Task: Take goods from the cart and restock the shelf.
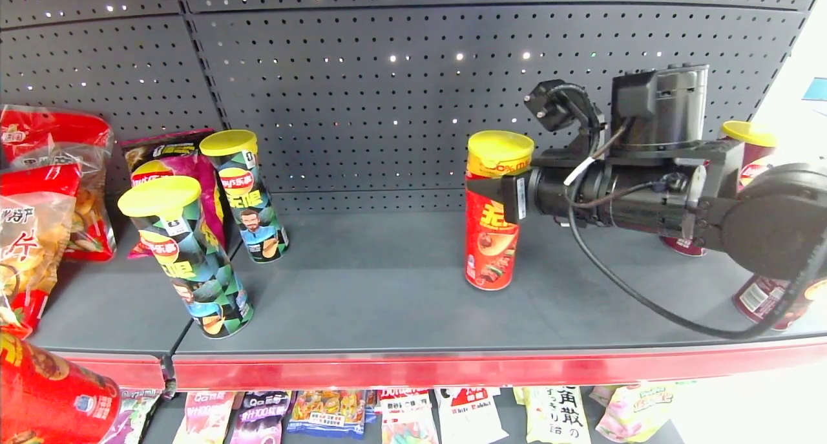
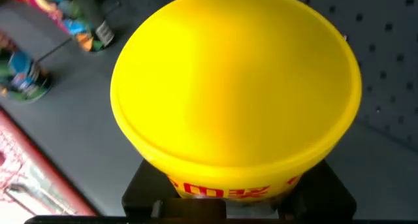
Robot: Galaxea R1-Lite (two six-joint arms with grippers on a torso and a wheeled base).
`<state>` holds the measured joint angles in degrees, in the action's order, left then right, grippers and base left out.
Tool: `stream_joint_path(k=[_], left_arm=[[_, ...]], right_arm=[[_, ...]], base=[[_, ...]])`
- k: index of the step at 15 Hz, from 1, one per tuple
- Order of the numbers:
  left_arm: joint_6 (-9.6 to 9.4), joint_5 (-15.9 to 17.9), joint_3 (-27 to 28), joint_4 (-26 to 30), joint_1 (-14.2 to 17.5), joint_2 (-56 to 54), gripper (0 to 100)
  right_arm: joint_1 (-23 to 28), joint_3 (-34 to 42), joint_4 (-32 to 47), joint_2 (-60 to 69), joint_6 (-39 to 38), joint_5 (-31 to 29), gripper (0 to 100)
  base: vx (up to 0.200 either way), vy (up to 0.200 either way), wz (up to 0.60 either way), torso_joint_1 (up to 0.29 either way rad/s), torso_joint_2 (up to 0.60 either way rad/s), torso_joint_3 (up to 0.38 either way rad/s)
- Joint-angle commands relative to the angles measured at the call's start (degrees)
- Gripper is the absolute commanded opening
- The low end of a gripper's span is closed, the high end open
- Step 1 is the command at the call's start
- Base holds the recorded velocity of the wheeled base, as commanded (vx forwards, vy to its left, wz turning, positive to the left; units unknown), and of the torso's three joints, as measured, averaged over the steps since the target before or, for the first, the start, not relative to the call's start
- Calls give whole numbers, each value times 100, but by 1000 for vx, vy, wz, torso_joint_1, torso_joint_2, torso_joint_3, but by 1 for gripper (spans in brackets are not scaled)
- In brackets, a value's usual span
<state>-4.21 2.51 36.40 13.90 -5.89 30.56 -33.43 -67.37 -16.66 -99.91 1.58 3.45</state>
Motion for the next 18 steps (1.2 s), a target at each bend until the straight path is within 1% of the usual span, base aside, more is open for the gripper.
stream_joint_path(k=[1,4,5,7,13,17,18], left_arm=[[-1,-14,16,-1,0,2,0],[-1,-5,7,-1,0,-6,0],[-1,-5,7,-1,0,2,0],[-1,-5,-1,-1,0,-6,0],[-1,-5,7,-1,0,-15,0],[-1,-14,-1,-1,0,-24,0],[-1,-14,-1,-1,0,-24,0]], right_arm=[[-226,575,-91,570,-35,-116,0],[-393,1050,-768,596,-53,-283,0],[-533,1243,-1041,596,-53,-327,0],[-604,1296,-1085,605,-53,-389,0],[-938,1410,-1085,534,-255,-899,0],[-990,1481,-1093,534,-255,-943,0],[-1087,1489,-1093,517,-255,-1031,0]], base=[[0,0,0,0,0,0],[0,0,0,0,0,0],[0,0,0,0,0,0],[0,0,0,0,0,0],[0,0,0,0,0,0],[0,0,0,0,0,0],[0,0,0,0,0,0]])
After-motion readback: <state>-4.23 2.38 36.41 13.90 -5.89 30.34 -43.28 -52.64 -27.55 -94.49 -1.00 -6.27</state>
